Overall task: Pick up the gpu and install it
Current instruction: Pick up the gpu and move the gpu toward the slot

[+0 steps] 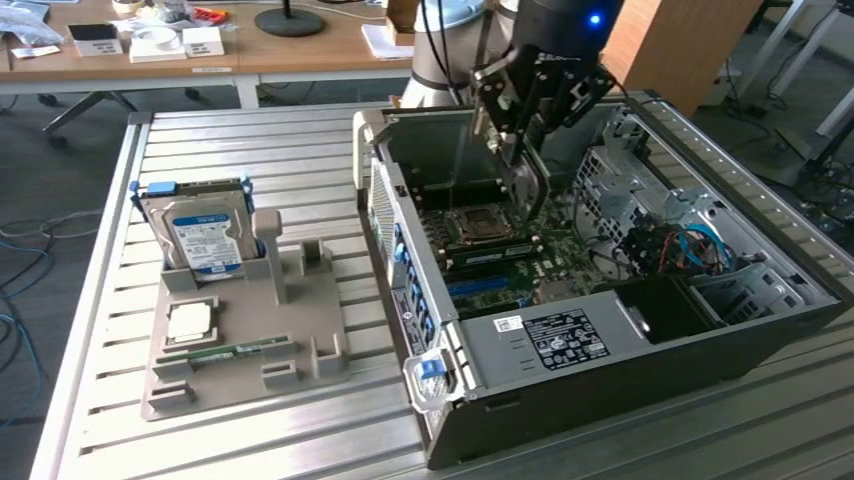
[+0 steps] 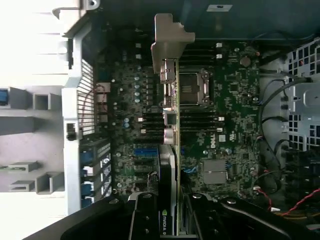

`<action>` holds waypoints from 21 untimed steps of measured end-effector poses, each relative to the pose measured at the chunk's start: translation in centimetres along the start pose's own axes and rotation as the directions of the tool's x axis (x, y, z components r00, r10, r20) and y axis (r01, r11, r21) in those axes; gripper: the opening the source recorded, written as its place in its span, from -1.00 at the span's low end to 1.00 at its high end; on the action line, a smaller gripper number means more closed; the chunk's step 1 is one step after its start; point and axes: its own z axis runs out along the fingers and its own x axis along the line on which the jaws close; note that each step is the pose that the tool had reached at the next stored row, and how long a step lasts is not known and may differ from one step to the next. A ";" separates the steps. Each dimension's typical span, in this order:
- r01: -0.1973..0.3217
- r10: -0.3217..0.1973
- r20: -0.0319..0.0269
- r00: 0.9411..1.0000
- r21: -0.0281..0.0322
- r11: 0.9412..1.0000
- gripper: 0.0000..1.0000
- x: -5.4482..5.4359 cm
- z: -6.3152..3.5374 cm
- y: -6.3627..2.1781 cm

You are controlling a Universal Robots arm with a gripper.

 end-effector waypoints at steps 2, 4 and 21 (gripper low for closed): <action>0.000 0.000 0.000 1.000 0.000 1.000 -0.47 -0.7 0.03 0.04; 0.000 0.000 0.000 1.000 0.000 1.000 -0.47 -1.5 0.04 0.08; 0.000 0.000 0.000 1.000 0.000 1.000 -0.47 -3.8 0.11 0.20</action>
